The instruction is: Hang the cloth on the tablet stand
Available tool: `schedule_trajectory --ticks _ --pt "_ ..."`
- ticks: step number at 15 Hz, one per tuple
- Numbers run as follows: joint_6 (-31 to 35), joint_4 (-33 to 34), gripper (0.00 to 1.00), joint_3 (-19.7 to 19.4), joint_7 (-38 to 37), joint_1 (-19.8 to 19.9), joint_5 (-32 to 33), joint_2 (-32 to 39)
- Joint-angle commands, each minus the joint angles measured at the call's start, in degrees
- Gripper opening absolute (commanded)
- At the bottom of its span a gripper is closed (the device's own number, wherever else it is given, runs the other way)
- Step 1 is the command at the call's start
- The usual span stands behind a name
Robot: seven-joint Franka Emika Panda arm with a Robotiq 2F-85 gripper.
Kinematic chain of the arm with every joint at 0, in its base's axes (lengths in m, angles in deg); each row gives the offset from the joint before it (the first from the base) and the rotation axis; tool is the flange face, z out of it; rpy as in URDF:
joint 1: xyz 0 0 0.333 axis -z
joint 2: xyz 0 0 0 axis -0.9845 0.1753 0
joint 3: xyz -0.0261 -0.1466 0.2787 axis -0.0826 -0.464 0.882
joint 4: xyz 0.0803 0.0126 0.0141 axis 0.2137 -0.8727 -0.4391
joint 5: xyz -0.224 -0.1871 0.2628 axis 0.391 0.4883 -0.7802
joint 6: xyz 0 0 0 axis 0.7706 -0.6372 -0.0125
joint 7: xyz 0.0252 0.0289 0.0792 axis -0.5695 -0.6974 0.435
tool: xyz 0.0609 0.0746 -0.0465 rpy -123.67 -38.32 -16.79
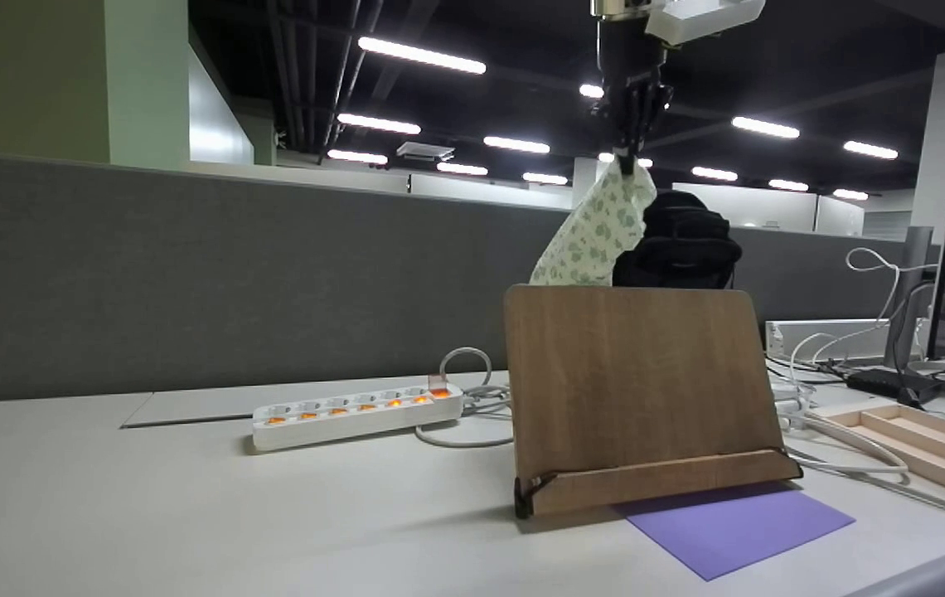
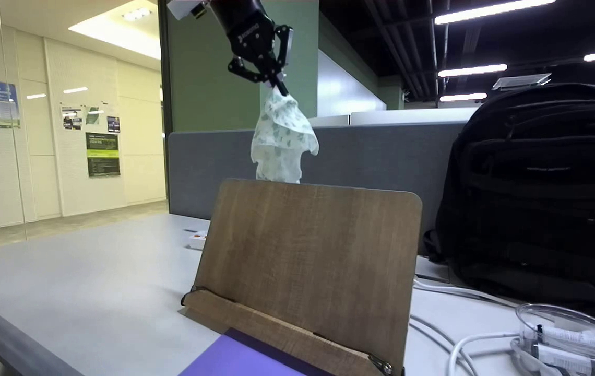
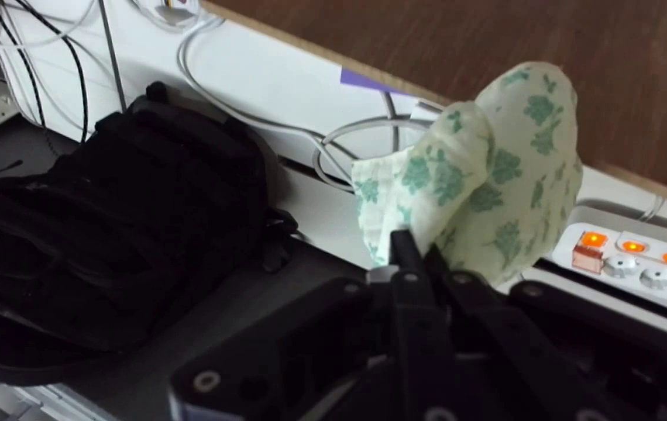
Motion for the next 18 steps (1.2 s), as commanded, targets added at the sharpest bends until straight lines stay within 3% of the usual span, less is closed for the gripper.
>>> schedule_trajectory --ticks 1,6,7,8,12,18 --pt "-2.99 -5.92 0.00 0.03 1.50 -0.20 -1.73 -5.07" --pt "-4.81 -9.58 0.00 0.17 1.57 -0.06 -3.00 -6.95" --pt "-5.28 -9.95 0.06 0.24 1.54 -0.05 -3.18 -7.07" --pt "-5.82 -10.19 0.28 0.43 1.11 0.03 -3.31 -7.01" --pt "-7.57 -9.69 0.55 0.69 0.89 -0.96 -6.21 -6.47" --pt "-4.87 -8.33 0.95 0.67 1.98 -3.69 -12.52 -5.99"
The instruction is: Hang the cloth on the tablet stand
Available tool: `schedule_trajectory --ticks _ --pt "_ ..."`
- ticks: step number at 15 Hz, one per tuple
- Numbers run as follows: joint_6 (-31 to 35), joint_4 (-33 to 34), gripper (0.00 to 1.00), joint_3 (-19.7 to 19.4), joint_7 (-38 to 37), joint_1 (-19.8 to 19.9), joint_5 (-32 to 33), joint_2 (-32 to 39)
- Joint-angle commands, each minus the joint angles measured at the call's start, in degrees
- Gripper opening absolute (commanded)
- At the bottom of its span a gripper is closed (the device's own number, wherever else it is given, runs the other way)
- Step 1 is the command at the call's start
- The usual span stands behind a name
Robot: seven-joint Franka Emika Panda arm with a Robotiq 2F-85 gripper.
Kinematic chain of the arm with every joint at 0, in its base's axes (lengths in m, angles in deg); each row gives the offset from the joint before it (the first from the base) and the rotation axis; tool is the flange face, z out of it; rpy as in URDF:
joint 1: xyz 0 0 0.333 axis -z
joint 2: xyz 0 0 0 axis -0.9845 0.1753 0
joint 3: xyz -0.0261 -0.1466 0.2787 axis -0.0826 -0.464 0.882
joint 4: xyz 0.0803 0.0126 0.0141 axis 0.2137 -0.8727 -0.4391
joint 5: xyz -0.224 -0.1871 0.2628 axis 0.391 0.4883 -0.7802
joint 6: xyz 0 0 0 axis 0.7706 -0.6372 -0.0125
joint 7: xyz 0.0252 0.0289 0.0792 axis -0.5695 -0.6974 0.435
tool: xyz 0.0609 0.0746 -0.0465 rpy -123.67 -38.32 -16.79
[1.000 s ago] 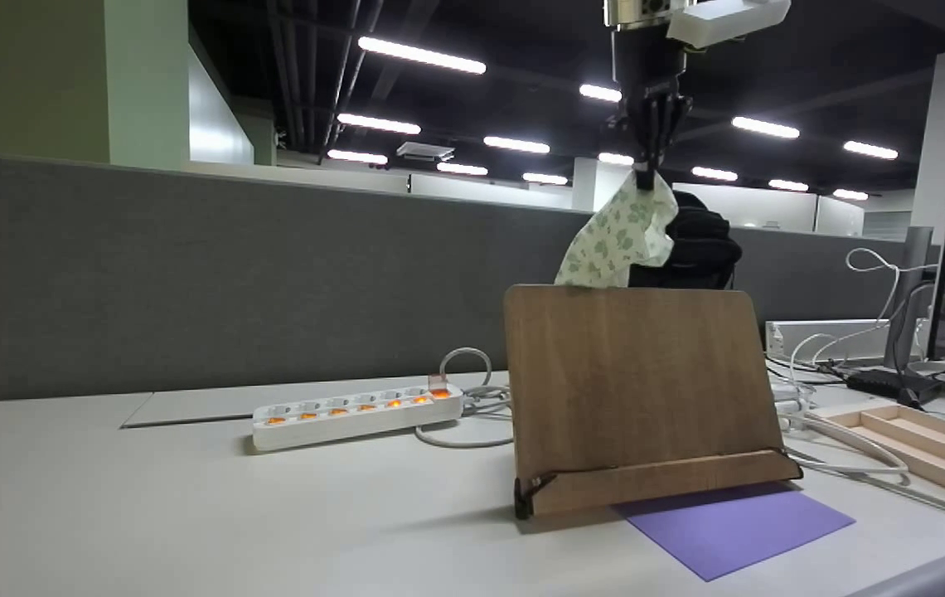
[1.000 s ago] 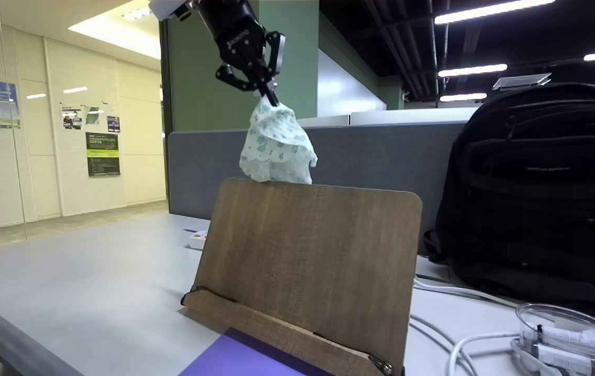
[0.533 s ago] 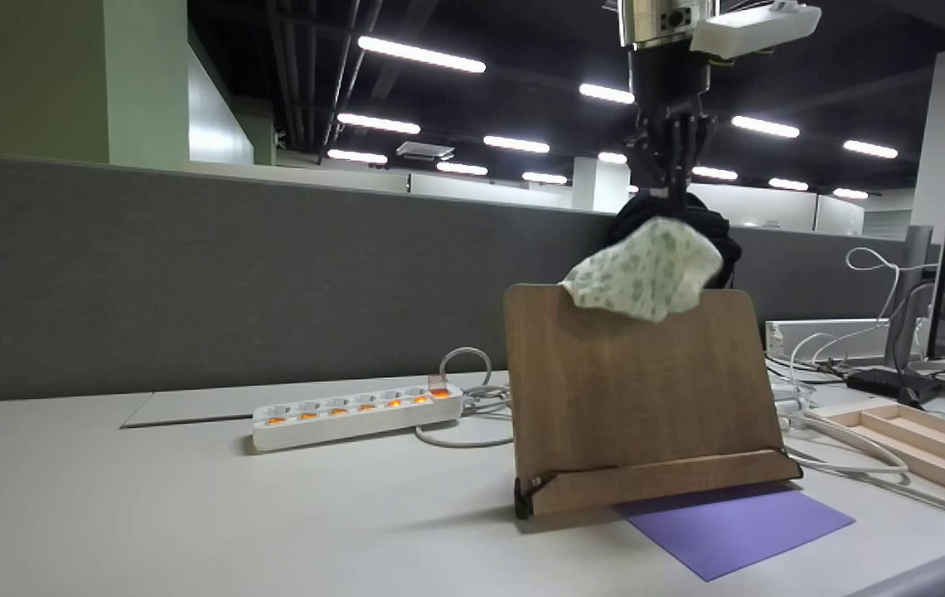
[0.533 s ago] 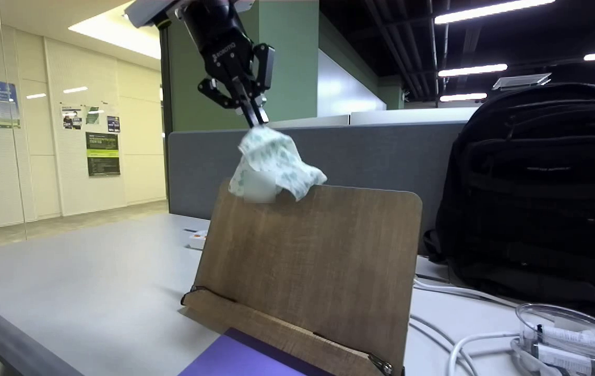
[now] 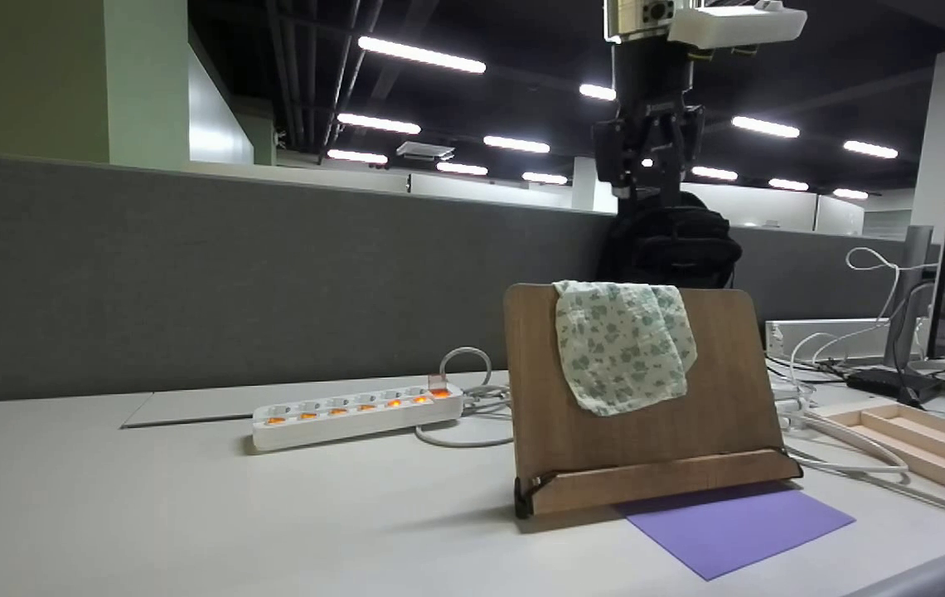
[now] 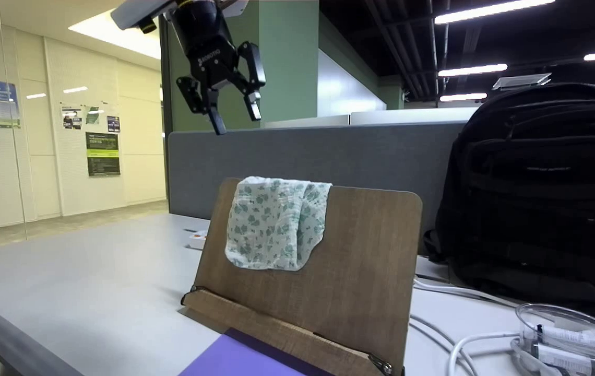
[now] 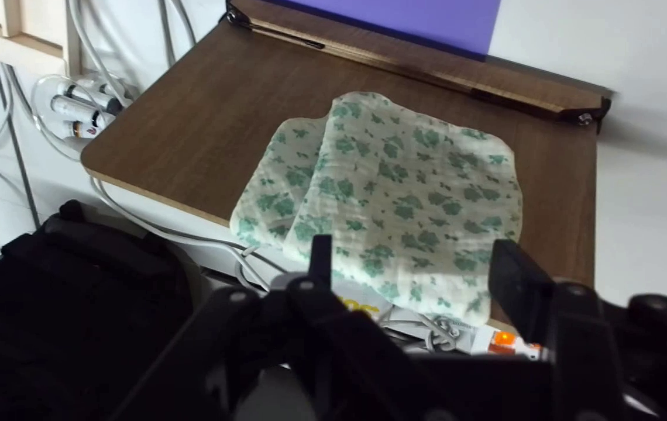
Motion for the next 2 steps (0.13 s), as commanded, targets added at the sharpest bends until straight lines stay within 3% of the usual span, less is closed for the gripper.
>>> schedule_trajectory --ticks 1,2 --pt "1.66 1.25 0.99 -0.32 1.48 -2.00 -3.80 -0.19" --pt "2.53 1.55 1.00 -0.22 1.55 -2.30 -4.66 0.19"
